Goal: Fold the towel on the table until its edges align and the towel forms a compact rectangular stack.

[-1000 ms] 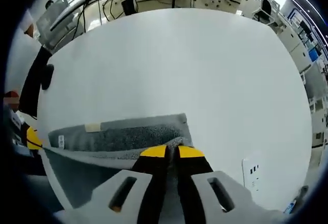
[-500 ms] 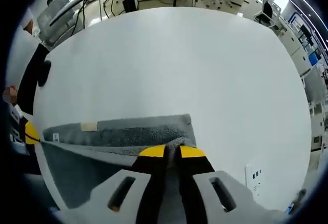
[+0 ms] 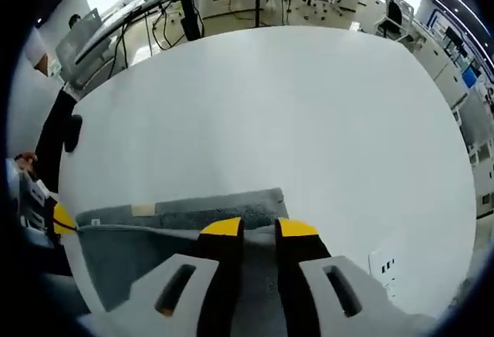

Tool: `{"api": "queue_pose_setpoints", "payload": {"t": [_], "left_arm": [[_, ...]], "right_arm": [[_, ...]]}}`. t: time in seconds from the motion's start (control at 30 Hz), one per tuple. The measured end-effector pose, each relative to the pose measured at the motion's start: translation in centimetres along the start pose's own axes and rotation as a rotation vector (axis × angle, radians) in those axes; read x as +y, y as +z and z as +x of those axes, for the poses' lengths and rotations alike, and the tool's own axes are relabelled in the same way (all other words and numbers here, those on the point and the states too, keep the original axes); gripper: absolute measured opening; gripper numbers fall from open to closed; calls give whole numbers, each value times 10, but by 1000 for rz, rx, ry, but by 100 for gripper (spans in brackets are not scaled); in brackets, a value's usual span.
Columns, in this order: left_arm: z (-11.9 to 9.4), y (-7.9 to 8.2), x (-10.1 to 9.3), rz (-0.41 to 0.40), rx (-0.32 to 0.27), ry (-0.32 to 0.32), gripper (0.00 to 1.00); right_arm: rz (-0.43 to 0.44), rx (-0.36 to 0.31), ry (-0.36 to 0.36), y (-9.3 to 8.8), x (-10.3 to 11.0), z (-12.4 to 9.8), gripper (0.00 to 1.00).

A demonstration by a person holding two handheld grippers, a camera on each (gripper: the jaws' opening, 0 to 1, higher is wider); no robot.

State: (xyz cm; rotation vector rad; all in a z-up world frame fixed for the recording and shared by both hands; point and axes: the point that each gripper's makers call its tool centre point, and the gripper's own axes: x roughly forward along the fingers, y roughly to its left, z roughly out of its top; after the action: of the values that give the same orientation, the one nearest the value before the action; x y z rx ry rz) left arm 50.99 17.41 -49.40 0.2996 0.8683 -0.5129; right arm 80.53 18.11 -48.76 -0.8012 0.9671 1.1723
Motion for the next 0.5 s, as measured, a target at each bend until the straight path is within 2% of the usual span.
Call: {"api": "queue_pose_setpoints", "payload": {"t": [0.07, 0.13, 0.2, 0.27, 0.4, 0.5], "left_arm": [[0, -1, 0, -2, 2, -2, 0], [0, -1, 1, -4, 1, 0, 0], [-1, -1, 1, -6, 1, 1, 0], [0, -2, 1, -6, 0, 1, 0], [0, -2, 2, -7, 2, 0, 0], [0, -2, 3, -8, 2, 1, 0]], "right_arm": [[-1, -15, -9, 0, 5, -5, 16], [-18, -30, -31, 3, -6, -2, 17], [-26, -43, -42, 5, -5, -6, 17], [-17, -52, -42, 9, -14, -4, 17], [-24, -61, -58, 4, -4, -12, 16], [-28, -67, -62, 7, -7, -13, 16]]}}
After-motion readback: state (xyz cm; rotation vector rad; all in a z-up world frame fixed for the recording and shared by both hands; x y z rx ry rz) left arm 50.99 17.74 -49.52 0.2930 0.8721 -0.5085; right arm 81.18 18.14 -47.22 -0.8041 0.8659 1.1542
